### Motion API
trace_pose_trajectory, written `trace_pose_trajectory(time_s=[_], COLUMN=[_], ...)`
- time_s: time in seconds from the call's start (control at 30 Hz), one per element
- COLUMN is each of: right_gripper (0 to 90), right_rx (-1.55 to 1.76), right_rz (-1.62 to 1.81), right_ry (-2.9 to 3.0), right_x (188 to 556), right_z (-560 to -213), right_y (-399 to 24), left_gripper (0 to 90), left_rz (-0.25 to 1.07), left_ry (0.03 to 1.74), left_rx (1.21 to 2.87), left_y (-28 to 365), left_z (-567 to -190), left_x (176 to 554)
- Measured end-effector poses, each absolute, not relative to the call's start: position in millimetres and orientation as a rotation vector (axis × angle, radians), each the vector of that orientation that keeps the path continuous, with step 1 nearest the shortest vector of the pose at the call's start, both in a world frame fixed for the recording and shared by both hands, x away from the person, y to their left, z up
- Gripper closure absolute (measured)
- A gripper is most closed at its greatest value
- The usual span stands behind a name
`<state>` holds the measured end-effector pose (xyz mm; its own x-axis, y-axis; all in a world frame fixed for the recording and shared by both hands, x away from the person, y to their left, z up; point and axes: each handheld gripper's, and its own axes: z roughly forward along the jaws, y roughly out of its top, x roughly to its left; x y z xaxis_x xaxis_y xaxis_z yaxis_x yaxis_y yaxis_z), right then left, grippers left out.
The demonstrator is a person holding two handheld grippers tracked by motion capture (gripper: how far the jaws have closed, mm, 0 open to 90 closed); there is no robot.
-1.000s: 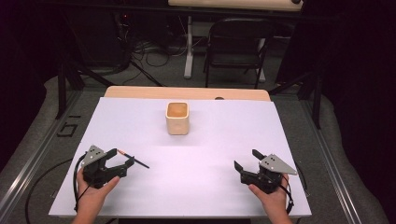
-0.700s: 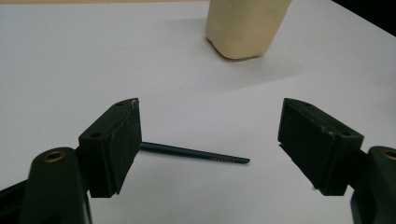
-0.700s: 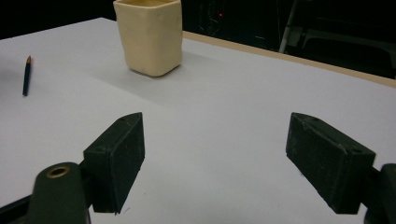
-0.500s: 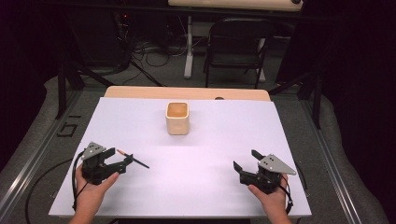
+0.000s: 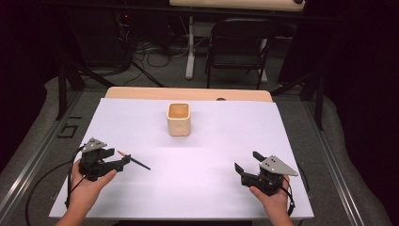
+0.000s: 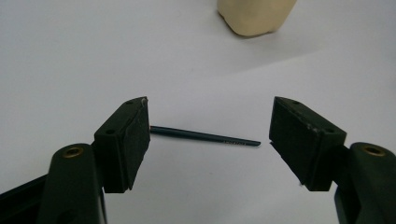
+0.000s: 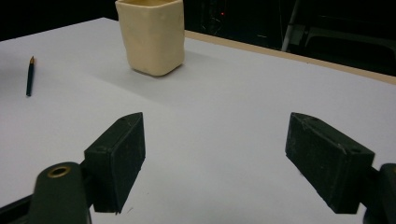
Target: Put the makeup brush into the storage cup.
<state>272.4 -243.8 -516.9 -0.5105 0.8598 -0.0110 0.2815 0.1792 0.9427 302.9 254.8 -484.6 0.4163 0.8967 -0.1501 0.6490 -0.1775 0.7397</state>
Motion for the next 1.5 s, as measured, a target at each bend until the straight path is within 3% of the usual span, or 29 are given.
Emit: trace_pose_trajectory(time_s=[0.17, 1.5], right_gripper=[20.1, 20.7], right_rx=[1.072, 1.095], right_rz=[1.333, 1.33], right_ry=[1.899, 1.929], right_x=[272, 275], right_z=[-517, -520], right_y=[-244, -244], left_gripper=[33.3, 35.2], left_rz=[0.358, 0.193], left_ry=[1.353, 1.612], left_rx=[1.934, 2.081], left_y=[259, 263], left_z=[-481, -478], left_x=[309, 358])
